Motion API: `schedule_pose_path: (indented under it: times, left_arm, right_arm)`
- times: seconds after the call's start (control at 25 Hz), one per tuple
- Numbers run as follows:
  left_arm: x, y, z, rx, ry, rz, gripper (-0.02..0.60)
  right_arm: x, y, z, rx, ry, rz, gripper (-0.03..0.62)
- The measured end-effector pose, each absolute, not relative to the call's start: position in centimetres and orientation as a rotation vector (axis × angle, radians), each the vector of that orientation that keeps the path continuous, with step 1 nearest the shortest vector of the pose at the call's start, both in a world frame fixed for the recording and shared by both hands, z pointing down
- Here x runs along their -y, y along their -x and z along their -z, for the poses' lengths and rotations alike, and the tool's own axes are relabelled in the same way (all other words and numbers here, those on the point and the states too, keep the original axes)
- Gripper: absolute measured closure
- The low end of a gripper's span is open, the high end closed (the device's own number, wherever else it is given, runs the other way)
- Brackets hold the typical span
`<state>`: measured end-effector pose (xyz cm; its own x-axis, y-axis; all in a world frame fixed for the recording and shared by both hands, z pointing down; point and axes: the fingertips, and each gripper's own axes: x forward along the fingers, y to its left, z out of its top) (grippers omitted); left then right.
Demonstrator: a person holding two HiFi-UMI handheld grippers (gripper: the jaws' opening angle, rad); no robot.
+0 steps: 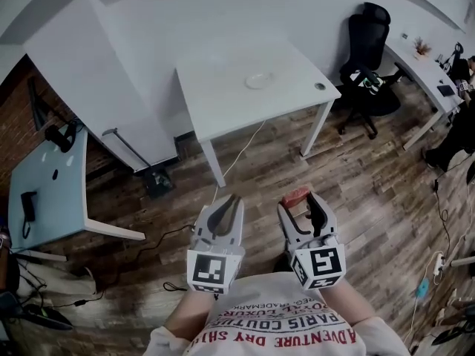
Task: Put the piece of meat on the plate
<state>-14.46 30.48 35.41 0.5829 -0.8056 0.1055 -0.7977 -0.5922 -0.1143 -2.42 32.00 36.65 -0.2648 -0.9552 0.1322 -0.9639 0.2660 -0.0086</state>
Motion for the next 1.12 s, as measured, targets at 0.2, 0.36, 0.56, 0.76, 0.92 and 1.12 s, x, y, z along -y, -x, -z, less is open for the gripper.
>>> schedule_pose_path:
  times: [0.2, 0.36, 0.56, 0.76, 0.92, 1.12]
  left_arm:
    - [-26.0, 9.3, -34.7, -1.500, 2.735, 0.220, 0.546]
    - [-22.5, 5.0, -34.2, -1.571, 2.690, 0.199, 0.546]
    - [-18.3, -0.3, -34.5, -1.637, 2.689, 0.173, 0.546]
    - [-15.8, -6.0, -35.1, -1.609, 2.706, 0.182, 0.546]
    - [-14.0, -7.5, -36.0, -1.641, 2.730, 0.208, 0.546]
    - [-11.0, -7.5, -37.0, -1.685, 2.734, 0.225, 0.546]
  right_arm:
    - [-26.8, -2.9, -36.4, 2.440, -1.777, -0.164, 0.315]
    - [-23.0, -8.0, -36.0, 2.463, -1.732, -0.177, 0.315]
    - [-18.3, -13.7, -35.8, 2.491, -1.667, -0.140, 0.316]
    - [-15.4, -18.2, -37.2, 2.490, -1.586, -0.167, 0.315]
    - [-13.3, -20.3, -38.6, 2.463, -1.562, -0.214, 0.316]
    - [-10.5, -21.1, -39.5, 2.463, -1.546, -0.241, 0.316]
